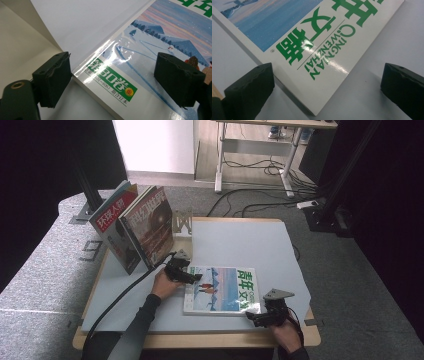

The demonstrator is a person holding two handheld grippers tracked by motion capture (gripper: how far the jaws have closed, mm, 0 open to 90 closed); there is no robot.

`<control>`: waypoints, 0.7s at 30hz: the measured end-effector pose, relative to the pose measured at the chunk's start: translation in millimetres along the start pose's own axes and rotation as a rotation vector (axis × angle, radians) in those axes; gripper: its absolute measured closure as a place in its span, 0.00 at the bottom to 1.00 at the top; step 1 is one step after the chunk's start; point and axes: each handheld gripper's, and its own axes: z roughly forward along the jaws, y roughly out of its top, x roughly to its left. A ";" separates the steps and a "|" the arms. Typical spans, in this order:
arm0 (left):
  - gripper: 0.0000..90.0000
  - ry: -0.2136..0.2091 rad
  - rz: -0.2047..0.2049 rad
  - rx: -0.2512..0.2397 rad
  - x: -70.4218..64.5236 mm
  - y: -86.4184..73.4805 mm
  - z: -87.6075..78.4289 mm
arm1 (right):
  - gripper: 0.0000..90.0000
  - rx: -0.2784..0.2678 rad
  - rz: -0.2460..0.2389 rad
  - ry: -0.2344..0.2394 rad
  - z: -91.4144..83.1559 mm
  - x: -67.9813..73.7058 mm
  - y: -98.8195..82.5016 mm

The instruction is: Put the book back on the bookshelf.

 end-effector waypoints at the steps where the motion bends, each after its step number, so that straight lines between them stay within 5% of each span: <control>1: 0.16 -0.002 0.001 0.014 0.5 0.2 -0.9 | 0.00 0.000 0.000 -0.006 -0.4 -0.5 0.1; 5: 0.16 -0.016 -0.004 0.050 1.2 -1.0 -4.6 | 0.00 0.002 0.007 -0.014 -0.7 -2.0 0.3; 12: 0.16 -0.010 -0.010 0.045 -1.9 -4.2 -7.0 | 0.00 0.001 0.007 -0.040 -1.8 -5.8 0.9; 17: 0.17 -0.021 0.025 0.063 -0.4 -3.7 -10.6 | 0.00 0.001 0.024 -0.051 -1.9 -12.6 1.4; 21: 0.21 -0.009 0.047 0.025 1.3 -0.8 -7.4 | 0.00 -0.003 0.022 -0.079 -1.6 -15.8 3.1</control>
